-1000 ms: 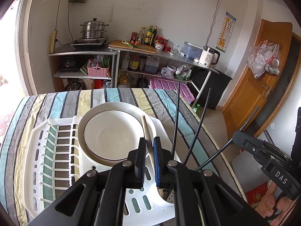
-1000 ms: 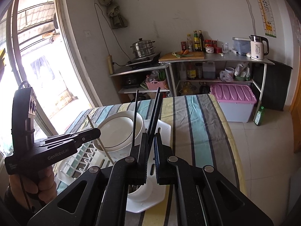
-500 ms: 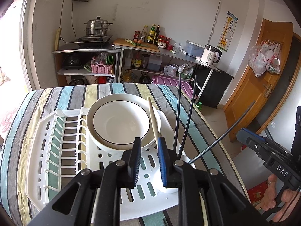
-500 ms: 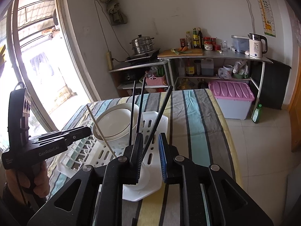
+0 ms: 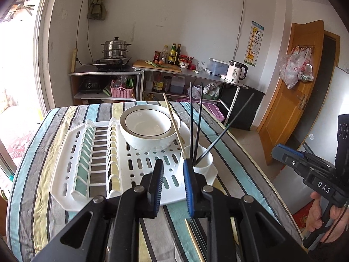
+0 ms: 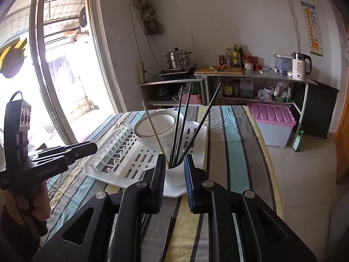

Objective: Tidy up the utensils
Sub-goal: 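Open both tools and move them back down to the chopsticks on the cloth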

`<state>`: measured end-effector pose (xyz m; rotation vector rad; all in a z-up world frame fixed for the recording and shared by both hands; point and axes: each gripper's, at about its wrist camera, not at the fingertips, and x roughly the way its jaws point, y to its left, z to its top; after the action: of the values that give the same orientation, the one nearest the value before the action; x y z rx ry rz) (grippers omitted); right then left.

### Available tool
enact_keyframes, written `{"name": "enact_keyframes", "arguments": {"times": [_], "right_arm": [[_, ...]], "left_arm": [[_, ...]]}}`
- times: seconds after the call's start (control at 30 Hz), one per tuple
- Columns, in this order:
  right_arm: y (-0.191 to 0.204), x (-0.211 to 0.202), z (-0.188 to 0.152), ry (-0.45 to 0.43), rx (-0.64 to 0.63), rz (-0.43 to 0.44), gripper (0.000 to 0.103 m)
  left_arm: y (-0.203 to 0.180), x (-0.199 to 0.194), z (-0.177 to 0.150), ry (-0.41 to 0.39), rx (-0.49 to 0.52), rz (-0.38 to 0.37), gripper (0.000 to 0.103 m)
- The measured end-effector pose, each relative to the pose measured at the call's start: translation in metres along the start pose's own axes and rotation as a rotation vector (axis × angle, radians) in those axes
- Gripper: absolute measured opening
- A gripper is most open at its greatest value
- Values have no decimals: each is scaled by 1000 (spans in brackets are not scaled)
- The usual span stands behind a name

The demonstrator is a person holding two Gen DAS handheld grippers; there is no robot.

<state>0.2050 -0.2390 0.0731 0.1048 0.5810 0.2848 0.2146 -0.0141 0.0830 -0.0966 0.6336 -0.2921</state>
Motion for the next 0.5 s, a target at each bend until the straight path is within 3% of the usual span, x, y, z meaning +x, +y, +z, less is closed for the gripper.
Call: {"name": "enact_keyframes", "arguments": {"times": [0.5], "right_arm": [[32,-59,-67,-9,-13,50,18]], "left_arm": [[-9,-69,-92,-17,33,41,20]]}}
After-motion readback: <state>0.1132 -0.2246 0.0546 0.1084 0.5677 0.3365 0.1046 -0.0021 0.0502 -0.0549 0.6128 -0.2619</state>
